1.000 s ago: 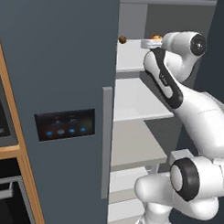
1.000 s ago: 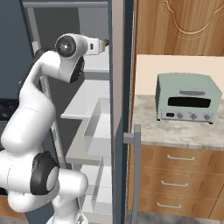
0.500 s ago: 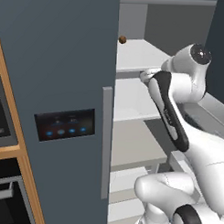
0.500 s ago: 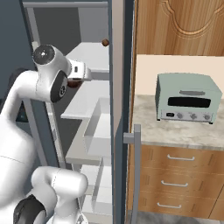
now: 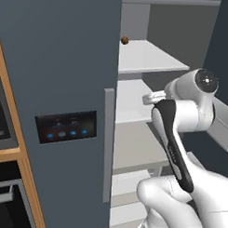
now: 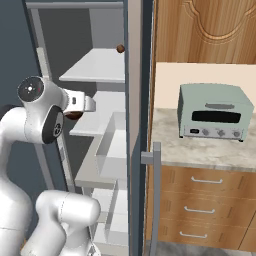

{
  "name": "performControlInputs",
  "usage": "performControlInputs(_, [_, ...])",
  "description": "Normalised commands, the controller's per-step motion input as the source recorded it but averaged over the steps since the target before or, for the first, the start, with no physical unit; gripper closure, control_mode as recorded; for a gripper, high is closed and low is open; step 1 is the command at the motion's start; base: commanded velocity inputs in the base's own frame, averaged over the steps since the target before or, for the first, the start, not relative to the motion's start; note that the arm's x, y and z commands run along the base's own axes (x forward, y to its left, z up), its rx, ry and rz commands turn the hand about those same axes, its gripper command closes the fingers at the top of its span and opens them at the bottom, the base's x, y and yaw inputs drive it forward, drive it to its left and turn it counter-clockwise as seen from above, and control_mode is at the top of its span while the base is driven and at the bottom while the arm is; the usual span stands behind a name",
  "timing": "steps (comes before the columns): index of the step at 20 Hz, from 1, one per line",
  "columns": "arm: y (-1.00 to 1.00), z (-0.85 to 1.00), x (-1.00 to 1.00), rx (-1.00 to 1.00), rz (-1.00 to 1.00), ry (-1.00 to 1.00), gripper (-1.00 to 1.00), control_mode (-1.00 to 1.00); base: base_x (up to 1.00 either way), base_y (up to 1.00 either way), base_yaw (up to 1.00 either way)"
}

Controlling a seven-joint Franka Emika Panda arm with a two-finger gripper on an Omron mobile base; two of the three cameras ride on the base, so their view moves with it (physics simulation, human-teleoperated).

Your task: Pick the peach and orange from the fridge and place them on the plate next to the blender to make a fruit smoothie.

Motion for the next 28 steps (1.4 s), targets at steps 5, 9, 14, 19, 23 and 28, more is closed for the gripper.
performControlInputs(5, [0.00, 0.00, 0.00, 0.00, 0.00, 0.00, 1.00, 1.00, -1.00, 0.04, 0.08])
performControlInputs(9, [0.00, 0.00, 0.00, 0.00, 0.00, 0.00, 1.00, 1.00, -0.78, 0.32, 0.78])
performControlInputs(14, [0.00, 0.00, 0.00, 0.00, 0.00, 0.00, 1.00, 1.00, -0.17, 0.17, 1.00])
performControlInputs(19, [0.00, 0.00, 0.00, 0.00, 0.00, 0.00, 1.00, 1.00, -0.15, 0.15, 1.00])
performControlInputs(23, [0.00, 0.00, 0.00, 0.00, 0.00, 0.00, 1.00, 1.00, -0.15, 0.16, 1.00])
performControlInputs(28, [0.00, 0.00, 0.00, 0.00, 0.00, 0.00, 1.00, 1.00, -0.23, 0.39, 1.00])
